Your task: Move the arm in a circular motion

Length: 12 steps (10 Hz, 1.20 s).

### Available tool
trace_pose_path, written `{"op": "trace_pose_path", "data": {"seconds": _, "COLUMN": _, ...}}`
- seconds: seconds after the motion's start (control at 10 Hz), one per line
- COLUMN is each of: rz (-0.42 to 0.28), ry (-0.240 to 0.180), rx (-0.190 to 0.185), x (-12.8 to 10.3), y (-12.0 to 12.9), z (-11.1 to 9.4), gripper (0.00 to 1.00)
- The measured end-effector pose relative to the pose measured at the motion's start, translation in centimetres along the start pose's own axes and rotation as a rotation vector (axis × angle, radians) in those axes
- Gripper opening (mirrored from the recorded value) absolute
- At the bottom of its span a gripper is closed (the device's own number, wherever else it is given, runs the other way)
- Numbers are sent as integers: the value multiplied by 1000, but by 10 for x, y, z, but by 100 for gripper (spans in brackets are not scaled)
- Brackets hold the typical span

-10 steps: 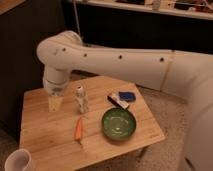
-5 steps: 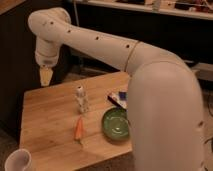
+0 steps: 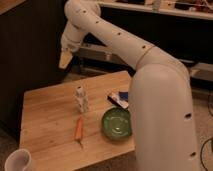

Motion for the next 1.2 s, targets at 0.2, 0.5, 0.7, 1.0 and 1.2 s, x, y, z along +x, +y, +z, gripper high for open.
{"op": "trace_pose_path", "data": {"seconds": 0.2, "rz": 90, "ry": -34, "rx": 48, "x": 56, "y": -13, "z": -30, "gripper": 65}}
{"op": "trace_pose_path", "data": {"seconds": 0.5, "rz": 199, "ry": -59, "rx": 105, "x": 129, "y": 6, "z": -70, "gripper": 65}}
{"op": "trace_pose_path", "data": {"seconds": 0.7, "rz": 261, "ry": -71, "rx": 135, "x": 171, "y": 32, "z": -91, "gripper": 65}}
{"op": "trace_pose_path", "data": {"seconds": 1.0, "rz": 328, "ry": -109, "rx": 194, "x": 217, "y": 87, "z": -114, "gripper": 65}}
{"op": "trace_pose_path", "data": {"seconds": 1.2, "rz": 335, "ry": -124, "rx": 232, "x": 226, "y": 146, "z": -125, "gripper": 65}}
